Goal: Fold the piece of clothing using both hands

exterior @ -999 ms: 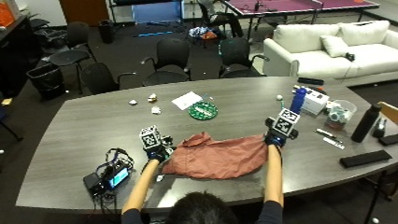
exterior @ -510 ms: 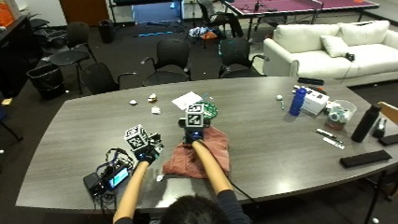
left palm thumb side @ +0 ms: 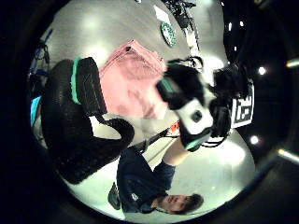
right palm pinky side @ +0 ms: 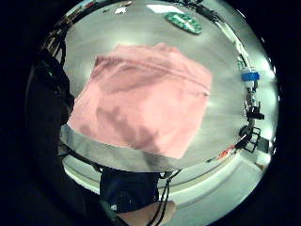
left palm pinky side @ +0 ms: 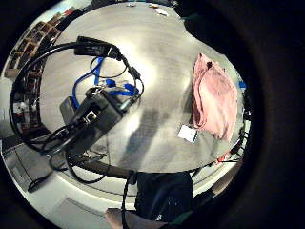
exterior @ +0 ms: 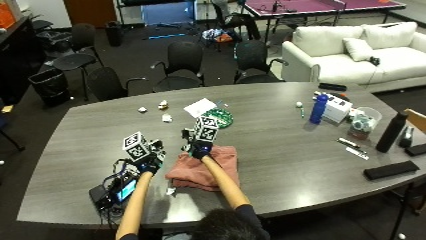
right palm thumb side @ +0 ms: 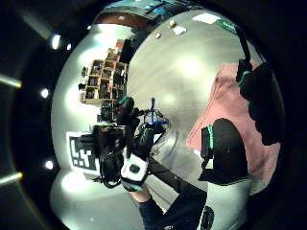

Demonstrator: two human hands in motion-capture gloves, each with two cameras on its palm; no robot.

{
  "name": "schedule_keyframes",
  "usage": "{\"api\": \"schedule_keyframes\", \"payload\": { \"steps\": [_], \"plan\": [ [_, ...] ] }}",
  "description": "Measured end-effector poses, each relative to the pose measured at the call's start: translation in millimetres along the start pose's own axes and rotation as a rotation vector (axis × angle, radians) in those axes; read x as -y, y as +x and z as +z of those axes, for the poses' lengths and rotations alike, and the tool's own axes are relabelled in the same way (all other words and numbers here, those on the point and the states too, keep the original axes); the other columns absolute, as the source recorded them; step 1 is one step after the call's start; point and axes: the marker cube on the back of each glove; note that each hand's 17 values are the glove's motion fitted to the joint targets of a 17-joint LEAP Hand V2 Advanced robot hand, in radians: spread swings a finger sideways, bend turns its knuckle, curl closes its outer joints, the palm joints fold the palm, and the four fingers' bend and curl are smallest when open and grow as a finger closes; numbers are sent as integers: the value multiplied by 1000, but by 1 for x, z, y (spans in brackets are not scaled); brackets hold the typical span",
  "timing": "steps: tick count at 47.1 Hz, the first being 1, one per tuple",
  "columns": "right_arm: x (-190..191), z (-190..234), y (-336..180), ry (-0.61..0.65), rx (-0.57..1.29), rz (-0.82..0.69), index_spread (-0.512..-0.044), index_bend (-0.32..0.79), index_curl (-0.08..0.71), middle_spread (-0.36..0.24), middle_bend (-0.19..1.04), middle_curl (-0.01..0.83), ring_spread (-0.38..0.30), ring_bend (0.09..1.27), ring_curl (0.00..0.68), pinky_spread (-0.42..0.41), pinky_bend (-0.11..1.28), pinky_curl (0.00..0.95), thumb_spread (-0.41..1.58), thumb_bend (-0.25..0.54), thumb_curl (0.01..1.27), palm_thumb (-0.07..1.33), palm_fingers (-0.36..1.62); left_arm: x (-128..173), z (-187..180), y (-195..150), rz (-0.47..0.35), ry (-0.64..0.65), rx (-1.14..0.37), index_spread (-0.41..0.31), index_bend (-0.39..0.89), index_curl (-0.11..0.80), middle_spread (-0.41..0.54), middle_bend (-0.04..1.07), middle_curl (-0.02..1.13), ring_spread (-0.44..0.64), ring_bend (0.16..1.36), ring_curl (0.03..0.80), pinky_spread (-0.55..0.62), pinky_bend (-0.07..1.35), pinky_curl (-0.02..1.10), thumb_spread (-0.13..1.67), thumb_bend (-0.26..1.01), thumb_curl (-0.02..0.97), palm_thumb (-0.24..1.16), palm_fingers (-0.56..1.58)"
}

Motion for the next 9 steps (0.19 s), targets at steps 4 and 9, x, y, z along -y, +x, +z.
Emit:
{"api": "schedule_keyframes", "payload": {
  "steps": [4,9],
  "plan": [
    [-1,-22,17,69,-19,-32,-168,90,334,-131,299,518,-209,614,467,-319,668,414,839,-22,635,906,1184,-3,-5,5,0,10,14,-3,143,271,244,174,262,372,713,307,337,565,341,1448,93,322,394,117],
    [-1,-34,41,85,-14,-15,-164,95,321,-121,299,513,-203,608,462,-313,661,406,889,-22,616,904,1192,-2,-4,10,10,-4,23,-2,141,272,243,172,266,366,716,306,334,562,342,1449,83,324,392,118]
  ]
}}
